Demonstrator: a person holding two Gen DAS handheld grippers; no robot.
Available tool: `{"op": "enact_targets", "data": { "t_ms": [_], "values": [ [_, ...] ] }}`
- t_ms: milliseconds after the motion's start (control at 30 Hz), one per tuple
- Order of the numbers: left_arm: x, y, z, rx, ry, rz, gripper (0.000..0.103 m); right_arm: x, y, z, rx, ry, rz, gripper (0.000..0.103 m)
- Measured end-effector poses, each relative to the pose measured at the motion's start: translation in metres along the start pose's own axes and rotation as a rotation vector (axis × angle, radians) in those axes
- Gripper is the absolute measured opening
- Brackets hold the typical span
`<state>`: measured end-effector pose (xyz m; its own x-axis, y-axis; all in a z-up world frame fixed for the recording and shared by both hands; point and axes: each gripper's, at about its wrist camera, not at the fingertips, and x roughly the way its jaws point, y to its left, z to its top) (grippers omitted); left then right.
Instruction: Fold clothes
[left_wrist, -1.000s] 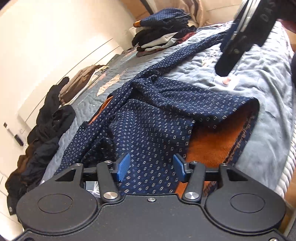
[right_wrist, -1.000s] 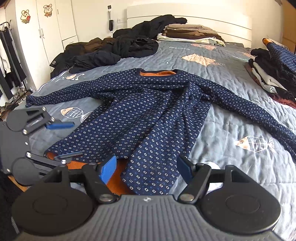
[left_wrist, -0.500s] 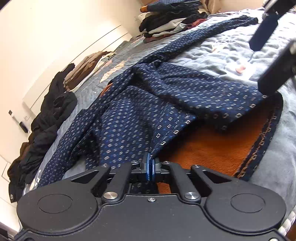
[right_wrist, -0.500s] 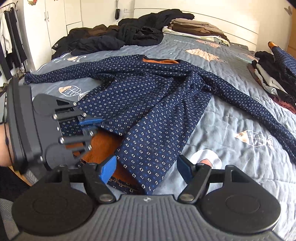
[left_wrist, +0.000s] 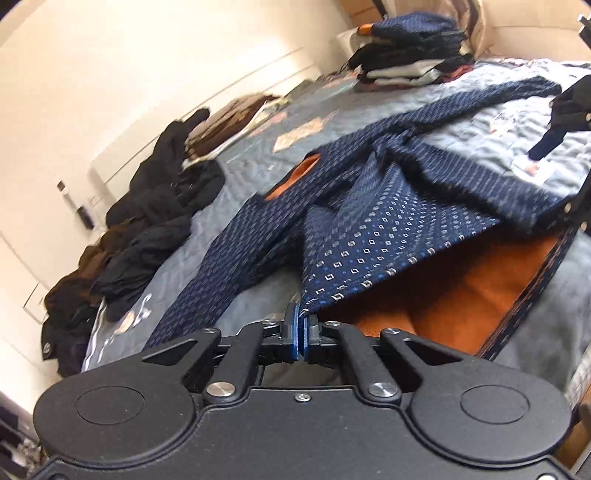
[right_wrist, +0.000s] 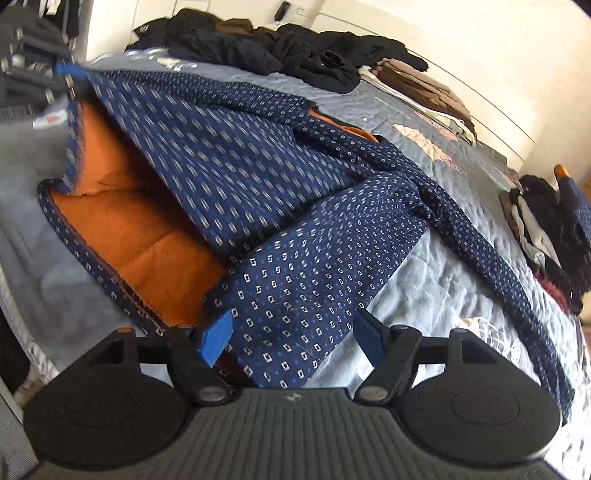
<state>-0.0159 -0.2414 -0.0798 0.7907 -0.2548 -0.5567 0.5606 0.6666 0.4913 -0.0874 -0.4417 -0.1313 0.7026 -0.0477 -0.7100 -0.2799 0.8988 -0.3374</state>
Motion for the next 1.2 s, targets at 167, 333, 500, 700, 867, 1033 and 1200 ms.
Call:
{"op": "enact_targets", "data": {
  "t_ms": [167,333,500,700,867,1033,1200],
  "values": [
    [-0.001,-0.008,-0.009,-0.042,0.053,-0.059,0.004,0.009,-0.008,-0.001,0.03,-0.002,-0.025,0.044],
    [0.003,-0.054,-0.013,0.015,0.074,-0.074,0.06,0.002,-0.033,-0.003,0.159,-0.013,-0.045,0.009],
    [0.008,-0.061,-0.017,0.019,0.062,-0.03,0.069,-0.016,-0.048,-0.006,0.185,-0.03,-0.036,0.011],
    [0.015,-0.069,-0.021,0.022,0.047,0.025,0.069,-0.024,-0.013,-0.006,0.002,-0.042,0.045,0.044],
    [0.014,-0.072,-0.021,0.009,0.038,0.035,0.068,-0.017,0.004,-0.003,-0.076,-0.016,0.07,0.056],
    [0.015,-0.074,-0.022,0.021,0.048,0.035,0.068,-0.003,0.01,-0.011,-0.156,0.041,0.036,0.058],
    [0.016,-0.073,-0.021,0.009,0.054,0.031,0.068,0.002,0.009,-0.02,-0.155,0.047,0.043,0.059]
  ]
}}
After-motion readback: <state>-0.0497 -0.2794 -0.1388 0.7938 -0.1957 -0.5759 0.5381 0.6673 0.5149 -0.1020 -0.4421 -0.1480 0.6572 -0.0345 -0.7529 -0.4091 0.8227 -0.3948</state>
